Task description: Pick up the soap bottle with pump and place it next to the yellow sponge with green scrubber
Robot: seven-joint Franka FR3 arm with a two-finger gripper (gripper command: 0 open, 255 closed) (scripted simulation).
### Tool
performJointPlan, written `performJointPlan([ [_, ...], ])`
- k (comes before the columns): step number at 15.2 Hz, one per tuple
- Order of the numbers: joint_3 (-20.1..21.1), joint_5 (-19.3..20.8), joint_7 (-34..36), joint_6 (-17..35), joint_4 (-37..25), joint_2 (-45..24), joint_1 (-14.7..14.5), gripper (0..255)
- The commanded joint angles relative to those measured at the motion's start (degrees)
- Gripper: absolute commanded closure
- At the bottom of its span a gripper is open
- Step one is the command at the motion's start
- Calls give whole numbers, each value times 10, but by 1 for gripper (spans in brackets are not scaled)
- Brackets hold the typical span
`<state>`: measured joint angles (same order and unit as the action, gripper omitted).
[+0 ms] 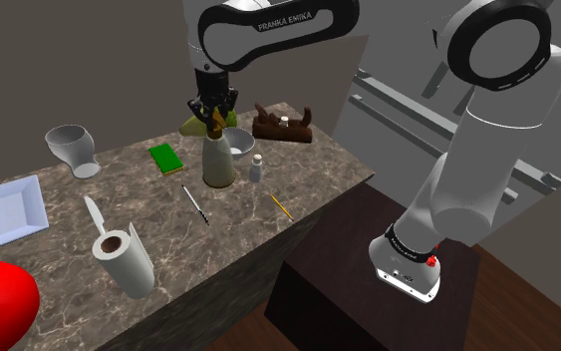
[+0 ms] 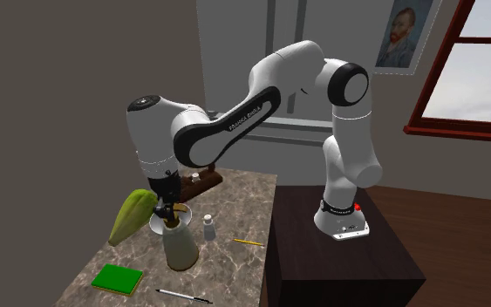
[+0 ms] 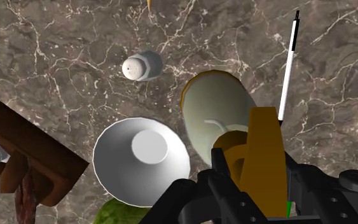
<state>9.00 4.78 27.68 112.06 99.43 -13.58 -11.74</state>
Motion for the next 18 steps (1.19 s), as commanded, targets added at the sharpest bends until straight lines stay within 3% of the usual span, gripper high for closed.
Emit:
performJointPlan([
  [1, 0, 0, 0, 0, 0, 0, 0, 255],
  [2, 0, 0, 0, 0, 0, 0, 0, 0],
  [7, 0, 0, 0, 0, -1, 0, 0, 0],
  [11, 2, -3, -2, -69, -59, 11, -2, 0],
  [18, 2, -3, -2, -69, -59, 11, -2, 0],
])
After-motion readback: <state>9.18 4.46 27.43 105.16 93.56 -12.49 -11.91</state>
